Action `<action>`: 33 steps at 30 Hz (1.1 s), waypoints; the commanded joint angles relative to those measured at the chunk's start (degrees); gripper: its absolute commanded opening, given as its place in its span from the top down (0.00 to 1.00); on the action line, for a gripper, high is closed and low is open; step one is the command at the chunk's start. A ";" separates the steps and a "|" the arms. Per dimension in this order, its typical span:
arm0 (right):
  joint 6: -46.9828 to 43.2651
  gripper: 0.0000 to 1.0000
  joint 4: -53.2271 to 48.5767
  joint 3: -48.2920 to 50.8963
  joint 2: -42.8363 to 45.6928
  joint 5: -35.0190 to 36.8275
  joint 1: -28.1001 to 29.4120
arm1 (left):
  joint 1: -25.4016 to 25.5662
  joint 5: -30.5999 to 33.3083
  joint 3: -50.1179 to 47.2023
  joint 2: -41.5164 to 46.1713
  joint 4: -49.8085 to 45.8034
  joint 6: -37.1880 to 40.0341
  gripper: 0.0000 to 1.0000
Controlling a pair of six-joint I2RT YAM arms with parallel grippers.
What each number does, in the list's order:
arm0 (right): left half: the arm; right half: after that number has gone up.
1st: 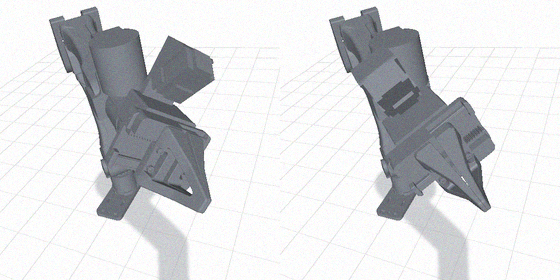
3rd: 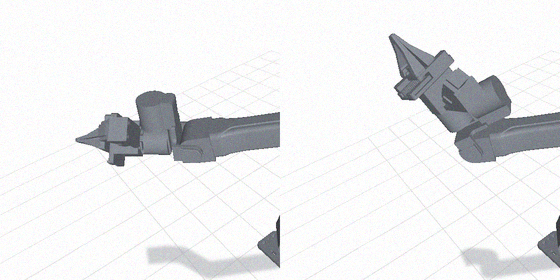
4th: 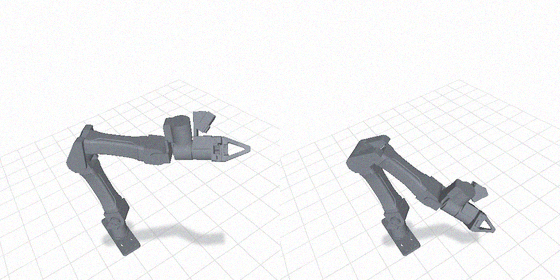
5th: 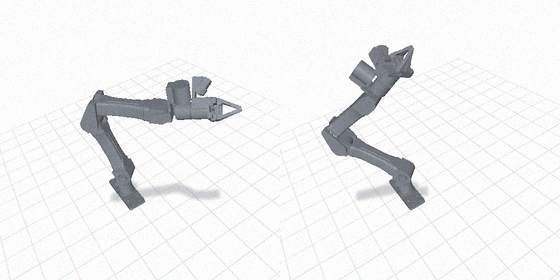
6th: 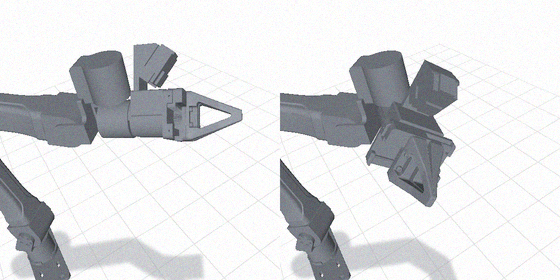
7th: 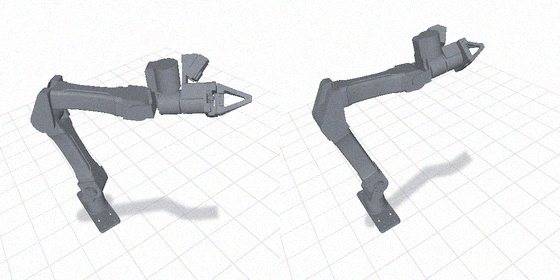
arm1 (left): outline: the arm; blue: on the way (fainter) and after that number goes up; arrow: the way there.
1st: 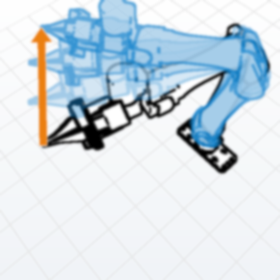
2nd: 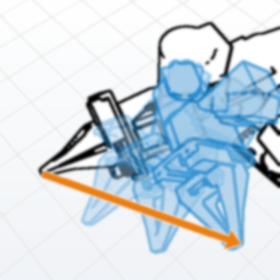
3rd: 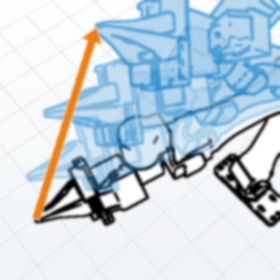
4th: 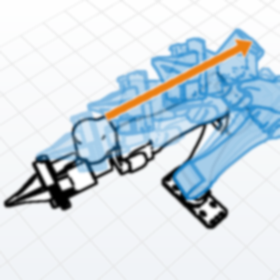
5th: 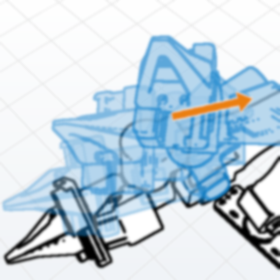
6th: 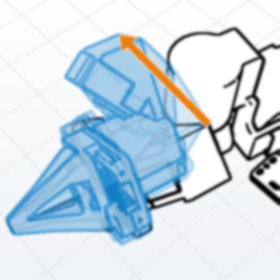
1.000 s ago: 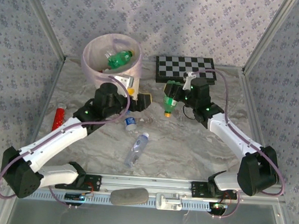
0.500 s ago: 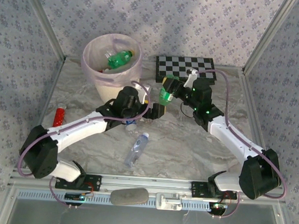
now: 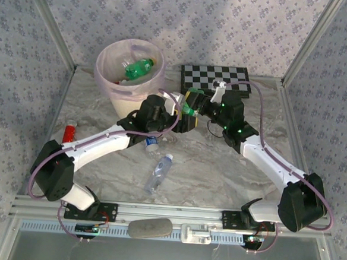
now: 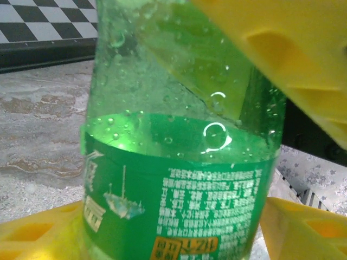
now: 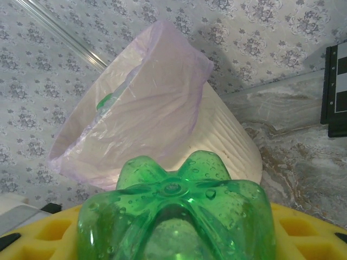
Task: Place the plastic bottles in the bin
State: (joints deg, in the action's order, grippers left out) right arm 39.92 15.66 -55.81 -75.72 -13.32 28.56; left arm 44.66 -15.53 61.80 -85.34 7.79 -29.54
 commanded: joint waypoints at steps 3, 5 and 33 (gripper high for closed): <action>2.04 0.57 1.04 -1.89 0.53 -2.27 0.36 | 0.26 -1.85 2.09 -0.36 2.45 2.32 0.22; 2.42 0.57 1.13 -1.95 0.34 -2.76 0.36 | 0.25 -1.77 2.34 -0.35 2.34 2.97 0.22; 3.10 0.16 0.97 3.68 7.97 5.21 -3.59 | -6.81 7.52 6.60 5.43 -7.84 9.27 0.47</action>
State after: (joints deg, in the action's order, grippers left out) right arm 43.29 15.55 -53.95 -69.67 -11.81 25.28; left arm 38.85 -9.96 63.70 -83.05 1.39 -23.59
